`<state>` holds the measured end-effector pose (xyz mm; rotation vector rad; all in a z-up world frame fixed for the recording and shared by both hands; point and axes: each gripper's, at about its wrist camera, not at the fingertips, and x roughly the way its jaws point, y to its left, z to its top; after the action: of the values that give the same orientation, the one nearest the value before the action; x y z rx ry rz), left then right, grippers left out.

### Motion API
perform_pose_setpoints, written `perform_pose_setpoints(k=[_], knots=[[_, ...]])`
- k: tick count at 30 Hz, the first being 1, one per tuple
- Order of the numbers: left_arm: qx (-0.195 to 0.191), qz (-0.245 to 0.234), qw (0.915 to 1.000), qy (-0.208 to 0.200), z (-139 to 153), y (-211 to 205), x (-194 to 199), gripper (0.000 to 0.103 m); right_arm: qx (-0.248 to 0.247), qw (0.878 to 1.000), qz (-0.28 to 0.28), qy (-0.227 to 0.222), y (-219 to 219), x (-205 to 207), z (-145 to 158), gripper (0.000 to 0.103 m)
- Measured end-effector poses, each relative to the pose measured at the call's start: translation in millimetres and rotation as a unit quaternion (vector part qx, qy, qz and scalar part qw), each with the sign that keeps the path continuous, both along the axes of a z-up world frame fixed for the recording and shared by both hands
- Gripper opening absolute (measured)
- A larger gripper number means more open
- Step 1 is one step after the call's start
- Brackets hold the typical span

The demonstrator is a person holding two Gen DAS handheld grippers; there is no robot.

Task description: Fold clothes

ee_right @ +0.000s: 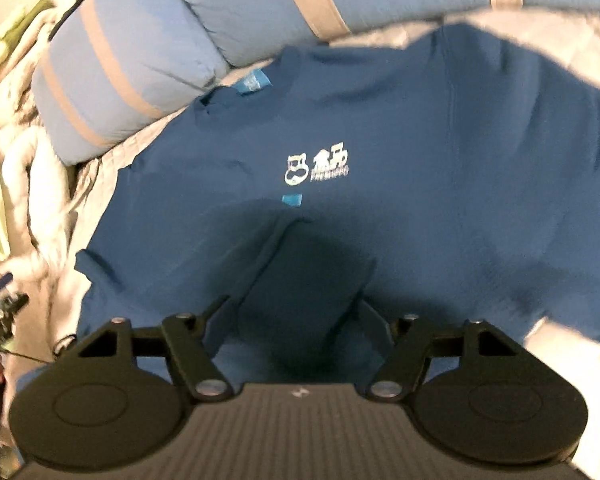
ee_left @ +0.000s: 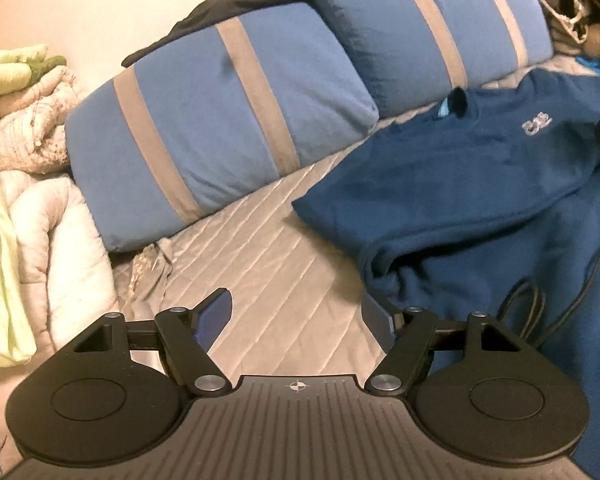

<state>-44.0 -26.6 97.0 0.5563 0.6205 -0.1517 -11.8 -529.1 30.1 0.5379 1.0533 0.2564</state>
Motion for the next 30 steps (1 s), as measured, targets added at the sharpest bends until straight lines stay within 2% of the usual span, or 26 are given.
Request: perform_pose_setpoints(k=[1,2,3,4,10,14,15,16,17,19,20,26,30], knots=[[-0.003,0.002,1.0000,0.001,0.1,1.7,0.1,0.071,0.002,1.000,-0.002,0.004,2.0,-1.0,-1.2,0.046],[-0.006,0.004,1.0000,0.001,0.6,3.5,0.0,0.071,-0.003,1.000,-0.005,0.009,3.2,-1.6,-0.6,0.034],[-0.009,0.006,0.9999,0.000,1.6,5.1,-0.4,0.071,-0.007,1.000,-0.009,0.013,4.4,-2.2,0.1,0.017],[-0.011,0.008,0.9999,-0.002,3.0,6.9,-1.2,0.071,-0.011,1.000,-0.012,0.017,5.6,-2.8,0.7,0.008],[-0.023,0.016,0.9994,-0.021,17.8,17.3,-1.6,0.071,-0.053,0.998,-0.033,-0.026,-5.5,-14.2,44.3,0.005],[-0.058,0.031,0.9975,-0.027,31.2,25.2,3.8,0.071,-0.122,0.991,-0.032,-0.041,-9.6,-19.1,59.4,0.006],[-0.065,0.033,0.9970,-0.028,35.3,26.0,5.3,0.071,-0.136,0.989,-0.032,-0.040,-10.5,-19.7,59.5,0.021],[-0.072,0.035,0.9964,-0.029,39.3,26.8,6.8,0.071,-0.146,0.988,-0.034,-0.043,-11.7,-20.8,61.9,0.041],[-0.076,0.035,0.9960,-0.031,43.9,26.8,8.5,0.071,-0.153,0.986,-0.038,-0.050,-13.2,-22.4,66.9,0.049],[-0.076,0.030,0.9959,-0.039,57.0,24.0,13.1,0.071,-0.166,0.983,-0.045,-0.065,-16.1,-25.6,77.0,0.083],[-0.076,0.027,0.9958,-0.043,63.9,22.5,15.4,0.071,-0.173,0.981,-0.048,-0.073,-17.5,-27.3,82.0,0.087],[-0.076,0.006,0.9943,-0.074,123.2,3.5,39.9,0.071,-0.212,0.968,-0.069,-0.117,-26.2,-37.0,112.2,0.089],[-0.101,-0.009,0.9887,-0.110,165.2,-15.3,54.3,0.071,-0.223,0.952,-0.121,-0.170,-58.1,-43.0,159.3,0.092]])
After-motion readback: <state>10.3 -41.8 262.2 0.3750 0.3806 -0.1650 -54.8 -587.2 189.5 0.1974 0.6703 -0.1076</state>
